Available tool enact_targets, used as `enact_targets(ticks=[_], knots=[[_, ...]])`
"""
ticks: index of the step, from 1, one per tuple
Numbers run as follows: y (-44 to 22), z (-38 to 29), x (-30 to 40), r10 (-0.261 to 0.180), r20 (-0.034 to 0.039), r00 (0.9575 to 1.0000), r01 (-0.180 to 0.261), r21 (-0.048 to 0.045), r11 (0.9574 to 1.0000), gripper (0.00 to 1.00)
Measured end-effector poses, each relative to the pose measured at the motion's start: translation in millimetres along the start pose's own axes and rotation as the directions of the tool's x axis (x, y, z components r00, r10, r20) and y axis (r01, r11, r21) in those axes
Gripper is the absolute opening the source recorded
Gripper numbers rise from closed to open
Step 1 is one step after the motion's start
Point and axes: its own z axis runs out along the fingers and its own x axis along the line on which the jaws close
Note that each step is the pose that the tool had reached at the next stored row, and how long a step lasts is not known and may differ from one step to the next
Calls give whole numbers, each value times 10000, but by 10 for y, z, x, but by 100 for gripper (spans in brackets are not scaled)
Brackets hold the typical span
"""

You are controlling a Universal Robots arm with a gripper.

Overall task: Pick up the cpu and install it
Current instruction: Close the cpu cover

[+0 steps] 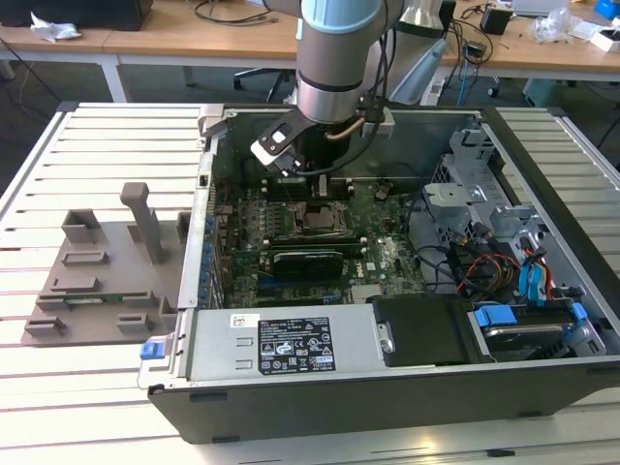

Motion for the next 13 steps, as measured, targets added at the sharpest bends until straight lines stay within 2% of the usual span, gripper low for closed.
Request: enact_targets(ticks=[3, 10, 13], knots=[[-40, 57, 1, 0, 1, 10000, 0, 1, 10000, 11], [-130, 103, 3, 1, 0, 10000, -1, 0, 10000, 11], [-143, 116, 3, 0, 2, 10000, 0, 1, 10000, 11]])
